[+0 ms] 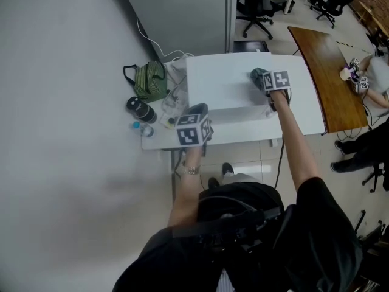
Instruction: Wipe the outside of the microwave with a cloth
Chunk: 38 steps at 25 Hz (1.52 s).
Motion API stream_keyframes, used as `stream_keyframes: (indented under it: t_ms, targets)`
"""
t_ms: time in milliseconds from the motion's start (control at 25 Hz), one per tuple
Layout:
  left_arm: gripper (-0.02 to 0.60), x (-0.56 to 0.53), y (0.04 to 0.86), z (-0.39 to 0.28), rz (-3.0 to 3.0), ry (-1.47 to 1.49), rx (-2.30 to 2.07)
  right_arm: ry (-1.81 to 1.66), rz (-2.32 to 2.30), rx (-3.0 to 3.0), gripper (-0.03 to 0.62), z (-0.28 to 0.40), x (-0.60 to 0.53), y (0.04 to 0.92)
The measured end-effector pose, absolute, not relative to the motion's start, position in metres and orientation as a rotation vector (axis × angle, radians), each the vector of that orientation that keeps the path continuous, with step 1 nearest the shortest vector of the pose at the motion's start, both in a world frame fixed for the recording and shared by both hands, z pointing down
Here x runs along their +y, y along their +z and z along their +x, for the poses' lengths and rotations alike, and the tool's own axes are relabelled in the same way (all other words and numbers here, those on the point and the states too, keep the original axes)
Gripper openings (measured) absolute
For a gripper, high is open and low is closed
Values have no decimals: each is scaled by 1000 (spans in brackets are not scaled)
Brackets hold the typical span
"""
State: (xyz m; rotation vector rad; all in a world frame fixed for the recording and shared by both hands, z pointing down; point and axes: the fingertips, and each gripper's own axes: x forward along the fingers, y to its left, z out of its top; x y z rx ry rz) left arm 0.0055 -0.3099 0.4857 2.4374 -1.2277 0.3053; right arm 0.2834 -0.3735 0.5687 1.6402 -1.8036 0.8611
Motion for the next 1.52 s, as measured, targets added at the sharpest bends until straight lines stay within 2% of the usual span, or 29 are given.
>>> stream_keyframes:
  t_ms: [120,200,280,360,560,720,920,1120,1280,1520]
  targets:
    - [-6,-313,484,-15,2407,290,-1283,794,1455,-2177,34,138,-389,534]
    - [-6,-312,483,-26,2393,289,-1310,808,1276,-2258,34,56,-381,542]
    - [-6,-309,483,-39,2376,288,-1341,835,1116,-2220,34,0,-365,569]
    - [-6,-304,483,-53,2357,283,-1370,813,1042,-2155,35,-25,-355,593]
    - [-6,-294,487,-82,2309,268,-1415,795,1122,-2050,34,26,-347,618]
    - [-6,-298,489,-90,2294,253,-1422,825,1298,-1967,34,126,-342,617]
    - [-6,-294,484,-65,2356,262,-1354,908,1576,-1787,34,272,-312,617]
    - [-6,-277,488,-45,2396,296,-1281,990,1789,-1642,34,356,-280,617]
    - [-6,-262,501,-33,2400,310,-1227,974,1834,-1595,34,349,-259,614]
    - [-6,-224,519,0,2421,354,-1127,880,1639,-1823,35,230,-229,607]
